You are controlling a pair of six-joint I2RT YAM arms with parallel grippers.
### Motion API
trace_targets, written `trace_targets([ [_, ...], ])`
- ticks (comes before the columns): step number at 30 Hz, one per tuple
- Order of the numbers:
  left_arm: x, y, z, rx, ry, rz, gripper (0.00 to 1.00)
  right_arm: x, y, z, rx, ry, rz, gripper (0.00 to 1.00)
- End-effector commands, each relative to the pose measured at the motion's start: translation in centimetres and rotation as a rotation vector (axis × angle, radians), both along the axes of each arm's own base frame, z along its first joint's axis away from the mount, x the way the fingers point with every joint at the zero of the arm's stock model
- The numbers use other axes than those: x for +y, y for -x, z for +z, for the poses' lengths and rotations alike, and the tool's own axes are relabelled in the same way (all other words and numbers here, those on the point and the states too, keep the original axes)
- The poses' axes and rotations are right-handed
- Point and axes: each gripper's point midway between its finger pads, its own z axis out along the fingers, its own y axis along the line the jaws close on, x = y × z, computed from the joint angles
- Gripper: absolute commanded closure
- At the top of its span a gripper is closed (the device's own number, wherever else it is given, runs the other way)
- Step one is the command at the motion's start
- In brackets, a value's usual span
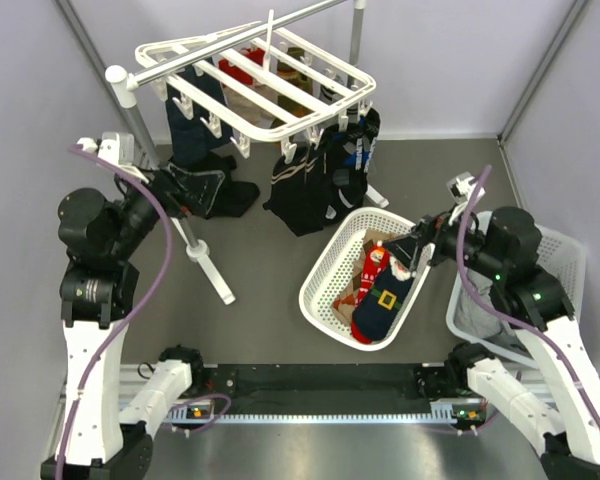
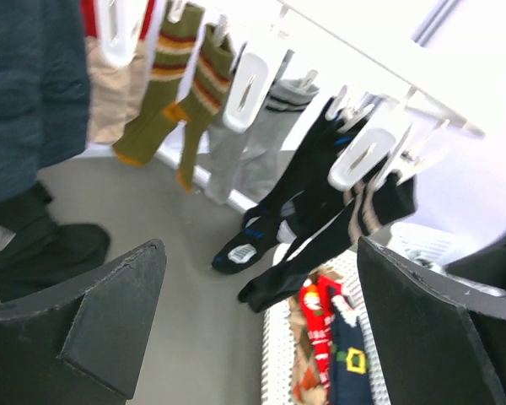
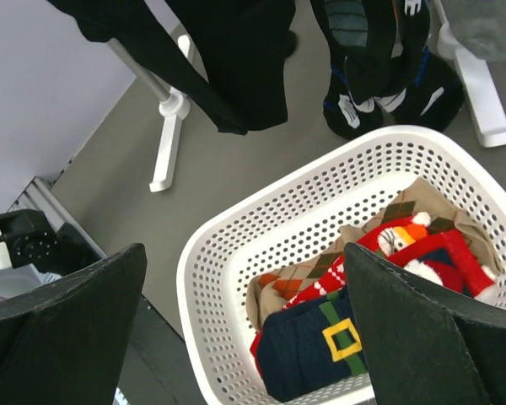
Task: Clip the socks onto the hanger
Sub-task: Open the clamp at the hanger.
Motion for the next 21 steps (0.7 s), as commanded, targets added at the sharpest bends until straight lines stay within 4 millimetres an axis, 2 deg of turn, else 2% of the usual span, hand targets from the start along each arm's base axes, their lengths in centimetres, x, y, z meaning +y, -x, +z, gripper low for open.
trace_targets([
  [1, -1.7, 0.1, 4.7, -0.099, 0.051, -0.083, 0.01, 1.4, -1.4, 1.5, -0.047, -0.051, 0.032, 0.01],
  [6, -2.5, -0.1, 6.5, -0.124, 0.068, -0.095, 0.03, 3.0, -2.9, 1.9, -0.071, -0.072, 0.058, 0.01],
  [8, -2.9, -0.7, 6.4, -0.113, 0.055, -0.099, 0.05, 4.5, -2.5, 2.2, -0.099, -0.058, 0.096, 0.01],
  [12, -4.2, -0.3, 8.0, -0.131, 0.037, -0.123, 0.07, 6.3, -3.1, 2.4, -0.137, -0.023, 0.072, 0.01],
  [14, -4.1, -0.8, 8.0, -0.129, 0.021, -0.089, 0.08, 7.3, -2.9, 2.6, -0.154, -0.027, 0.072, 0.01],
  [15, -4.5, -0.5, 8.3, -0.137, 0.02, -0.097, 0.1, 7.8, -3.0, 3.1, -0.172, -0.037, 0.071, 0.01],
  [17, -4.5, -1.2, 8.3, -0.13, 0.006, -0.06, 0.13, 8.4, -2.9, 3.8, -0.198, -0.036, 0.062, 0.01],
  [18, -4.9, -0.9, 8.6, -0.129, -0.003, -0.069, 0.14, 9.4, -2.2, 4.8, -0.223, -0.051, 0.087, 0.01],
  [19, -5.0, -1.6, 8.3, -0.113, -0.014, -0.054, 0.16, 9.8, -2.2, 4.8, -0.228, -0.049, 0.087, 0.01],
  [21, -5.3, -1.7, 7.9, -0.088, -0.044, -0.036, 0.17, 10.5, -1.9, 5.8, -0.257, -0.072, 0.089, 0.01],
])
